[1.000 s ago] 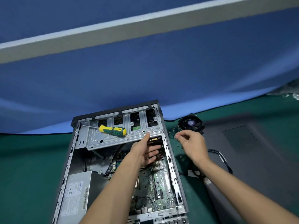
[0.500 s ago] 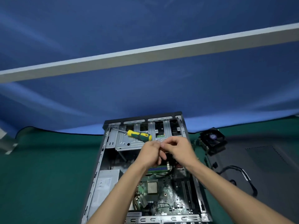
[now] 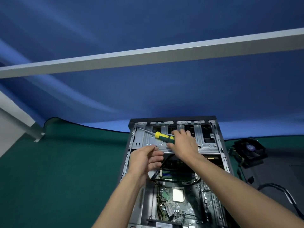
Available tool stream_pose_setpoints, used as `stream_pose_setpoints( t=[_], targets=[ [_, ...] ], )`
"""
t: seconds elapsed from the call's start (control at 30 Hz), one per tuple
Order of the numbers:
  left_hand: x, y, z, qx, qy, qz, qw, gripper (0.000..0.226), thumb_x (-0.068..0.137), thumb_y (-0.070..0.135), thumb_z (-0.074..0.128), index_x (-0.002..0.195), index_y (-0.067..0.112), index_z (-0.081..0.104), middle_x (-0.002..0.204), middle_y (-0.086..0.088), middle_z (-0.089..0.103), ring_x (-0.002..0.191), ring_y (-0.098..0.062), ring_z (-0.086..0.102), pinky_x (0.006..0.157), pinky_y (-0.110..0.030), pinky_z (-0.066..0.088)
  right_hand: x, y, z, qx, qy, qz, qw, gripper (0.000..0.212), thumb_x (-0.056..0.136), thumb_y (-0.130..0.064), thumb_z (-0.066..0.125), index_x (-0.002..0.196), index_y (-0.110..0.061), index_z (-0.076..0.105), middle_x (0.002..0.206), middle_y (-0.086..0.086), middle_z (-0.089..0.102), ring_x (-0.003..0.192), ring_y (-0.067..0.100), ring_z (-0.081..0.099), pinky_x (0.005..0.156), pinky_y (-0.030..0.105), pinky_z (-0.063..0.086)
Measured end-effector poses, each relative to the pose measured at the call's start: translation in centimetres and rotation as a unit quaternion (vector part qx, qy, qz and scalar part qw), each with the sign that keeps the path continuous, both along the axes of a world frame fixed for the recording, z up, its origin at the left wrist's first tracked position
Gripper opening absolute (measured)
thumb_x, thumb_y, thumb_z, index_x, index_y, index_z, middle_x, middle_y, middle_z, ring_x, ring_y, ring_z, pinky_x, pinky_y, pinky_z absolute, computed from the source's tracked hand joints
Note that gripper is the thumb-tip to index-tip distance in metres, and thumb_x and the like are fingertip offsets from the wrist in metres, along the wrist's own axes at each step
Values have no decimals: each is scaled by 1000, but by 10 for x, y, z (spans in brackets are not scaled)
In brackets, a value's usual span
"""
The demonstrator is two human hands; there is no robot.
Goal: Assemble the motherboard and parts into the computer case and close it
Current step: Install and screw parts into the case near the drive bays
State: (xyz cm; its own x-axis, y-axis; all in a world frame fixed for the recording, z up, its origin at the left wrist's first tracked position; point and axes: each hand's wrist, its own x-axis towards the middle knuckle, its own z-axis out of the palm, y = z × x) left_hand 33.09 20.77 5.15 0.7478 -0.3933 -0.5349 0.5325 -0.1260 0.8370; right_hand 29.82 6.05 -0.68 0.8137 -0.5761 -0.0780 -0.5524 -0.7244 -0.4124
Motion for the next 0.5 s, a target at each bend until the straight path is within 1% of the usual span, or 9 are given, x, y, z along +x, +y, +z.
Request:
stream_pose_setpoints(
  t=[0.1,0.17,0.2,0.27,0.33,0.37,0.43,0.47,0.5],
  targets=[
    [10,6,0,-4,23,49,999,20,96,9,49,86,-2,62,68,-12,71,51,-16,66,44,-22,52,3,-1,-5,-11,18,4,1000,42,92,-36,58,127,-16,49,126,6,48,117,25,42,90,36,40],
    [17,9,-2,-12,43,90,995,21,97,8,46,87,-3,60,71,-14,71,55,-18,69,45,-23,53,1,-1,-4,14,5,10,1000,40,93,-34,55,125,-11,50,123,7,48,114,25,46,87,35,42],
    [20,11,-2,-19,54,112,992,21,97,7,44,87,-3,59,74,-16,70,57,-19,69,46,-24,55,-3,-2,-2,46,-8,10,999,38,94,-33,54,124,-10,50,121,7,48,109,25,49,83,34,43],
    [27,13,-4,-32,74,155,985,20,98,6,44,86,-2,59,83,-18,68,64,-23,70,51,-27,58,-12,-2,6,157,-48,-1,986,30,95,-29,54,119,-11,50,112,5,52,92,21,55,71,29,41],
    [32,15,-6,-41,90,192,976,19,97,7,47,86,-2,59,93,-20,66,78,-27,67,64,-33,59,-25,-3,14,284,-98,-15,954,17,91,-21,59,105,-17,51,89,1,59,67,13,54,54,25,38],
    [34,16,-7,-45,97,211,972,18,97,8,48,86,-2,60,98,-20,64,85,-28,65,72,-35,57,-33,-4,18,333,-121,-24,935,13,87,-16,61,97,-18,51,75,0,58,56,11,50,47,23,35],
    [37,18,-8,-59,116,242,961,19,97,10,49,86,-2,59,104,-19,62,98,-29,61,88,-39,50,-47,-6,27,382,-157,-35,910,14,80,-10,61,87,-20,54,60,-2,53,44,10,42,42,21,30],
    [37,18,-8,-70,129,254,956,20,98,11,48,88,-2,59,106,-18,61,101,-29,60,93,-40,48,-54,-6,33,394,-170,-33,903,15,78,-8,61,85,-21,56,57,-3,51,41,9,39,42,20,29],
    [37,18,-7,-85,143,263,950,21,99,12,46,89,-2,59,105,-16,62,100,-28,60,98,-39,47,-60,-6,38,399,-180,-28,899,16,77,-7,61,84,-22,58,57,-4,51,40,8,38,41,19,29]
  ],
)
